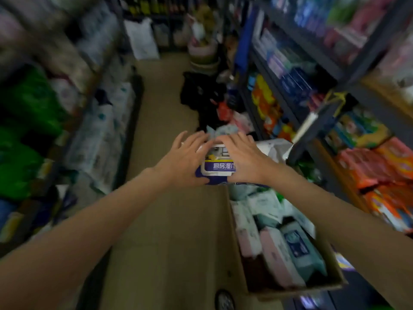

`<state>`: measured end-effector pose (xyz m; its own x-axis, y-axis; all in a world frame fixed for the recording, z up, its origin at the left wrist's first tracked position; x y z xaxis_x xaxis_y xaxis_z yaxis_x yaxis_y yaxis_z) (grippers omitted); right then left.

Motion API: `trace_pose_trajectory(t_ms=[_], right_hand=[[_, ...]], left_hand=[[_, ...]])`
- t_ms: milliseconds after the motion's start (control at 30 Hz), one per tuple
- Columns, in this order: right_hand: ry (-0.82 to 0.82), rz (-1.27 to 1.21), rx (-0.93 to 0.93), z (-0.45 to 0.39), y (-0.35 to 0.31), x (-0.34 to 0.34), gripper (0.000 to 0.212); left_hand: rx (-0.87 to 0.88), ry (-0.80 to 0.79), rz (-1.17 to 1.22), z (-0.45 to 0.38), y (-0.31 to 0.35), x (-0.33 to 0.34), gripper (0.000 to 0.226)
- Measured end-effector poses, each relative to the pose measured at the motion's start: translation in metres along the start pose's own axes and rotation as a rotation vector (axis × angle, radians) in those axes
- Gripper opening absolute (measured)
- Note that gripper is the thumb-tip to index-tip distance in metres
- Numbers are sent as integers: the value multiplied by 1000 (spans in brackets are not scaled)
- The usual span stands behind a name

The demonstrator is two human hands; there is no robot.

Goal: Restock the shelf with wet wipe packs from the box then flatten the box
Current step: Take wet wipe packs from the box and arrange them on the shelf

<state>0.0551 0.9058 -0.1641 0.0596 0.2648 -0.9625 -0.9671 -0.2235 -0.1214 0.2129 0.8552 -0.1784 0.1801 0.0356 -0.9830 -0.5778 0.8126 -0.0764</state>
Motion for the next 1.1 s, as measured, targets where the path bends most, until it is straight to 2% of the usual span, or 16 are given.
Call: trace_pose_trajectory(t_ms=[67, 133, 267, 300, 467, 600, 667, 767, 867, 933, 1100], right_hand=[[94, 61, -136, -10, -60, -47, 86], [189, 94, -276, -17, -123, -95, 79], [408, 97, -582, -20, -257, -189, 33], [479, 113, -655, -17, -290, -211, 27], [809, 163, -909, 6, -437, -303, 34], [1026, 60, -1077, 24, -525, -346, 38], [1031, -67, -1186, 34, -565, -358, 55], [928, -165, -1360, 43, -614, -364, 79], [790, -230, -1500, 44, -651, -368, 78], [730, -208, -1517, 40, -673, -371, 77], [698, -174, -1540, 19, -726, -377, 70]], left_hand=[[-123, -17, -28, 49, -33, -34, 100], [-244, 49, -66, 110, -66, -73, 99], [-384, 414, -269, 257, -130, -155, 91], [-425, 472, -320, 293, -142, -175, 90], [-661, 678, -621, 450, -168, -274, 84], [-848, 724, -885, 547, -157, -327, 82], [-946, 721, -981, 584, -150, -341, 78], [-1109, 635, -1091, 631, -145, -345, 70], [-1171, 582, -1174, 670, -142, -340, 66], [-1201, 535, -1201, 690, -144, -335, 67], [-1283, 373, -1263, 717, -166, -330, 65]])
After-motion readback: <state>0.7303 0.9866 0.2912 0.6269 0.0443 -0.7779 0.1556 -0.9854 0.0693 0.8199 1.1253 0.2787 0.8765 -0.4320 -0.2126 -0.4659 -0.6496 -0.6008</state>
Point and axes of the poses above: each hand's wrist, its own z-axis away from the middle knuckle, its own x-axis out of the palm, y = z × x, the point moved 2 cm from there along -z, towards the middle knuckle, and after that the axes turned 14 degrees about -y, right-handed, at the moved point
